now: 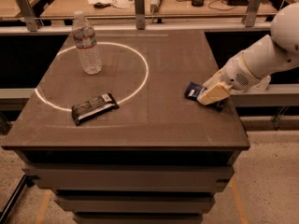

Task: Move rxbar blueberry near water bottle

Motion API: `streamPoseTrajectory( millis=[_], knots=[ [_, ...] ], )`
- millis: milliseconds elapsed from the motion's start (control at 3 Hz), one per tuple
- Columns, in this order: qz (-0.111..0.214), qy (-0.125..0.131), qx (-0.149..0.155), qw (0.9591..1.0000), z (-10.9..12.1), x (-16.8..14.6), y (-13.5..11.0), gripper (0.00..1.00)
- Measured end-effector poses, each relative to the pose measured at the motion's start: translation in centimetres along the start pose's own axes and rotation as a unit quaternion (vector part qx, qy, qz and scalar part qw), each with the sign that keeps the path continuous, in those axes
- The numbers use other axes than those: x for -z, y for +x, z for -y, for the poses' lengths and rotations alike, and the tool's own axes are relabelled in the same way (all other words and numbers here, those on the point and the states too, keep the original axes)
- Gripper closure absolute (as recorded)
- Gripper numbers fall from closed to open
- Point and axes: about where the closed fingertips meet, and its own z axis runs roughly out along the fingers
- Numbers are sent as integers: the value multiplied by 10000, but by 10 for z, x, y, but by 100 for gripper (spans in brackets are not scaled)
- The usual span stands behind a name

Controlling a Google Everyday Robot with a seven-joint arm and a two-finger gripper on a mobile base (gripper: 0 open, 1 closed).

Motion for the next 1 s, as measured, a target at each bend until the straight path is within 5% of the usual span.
streamPoseTrajectory(
  millis=[1000],
  knots=[
    [329, 62, 525, 9981, 2, 14, -60, 100]
  ],
)
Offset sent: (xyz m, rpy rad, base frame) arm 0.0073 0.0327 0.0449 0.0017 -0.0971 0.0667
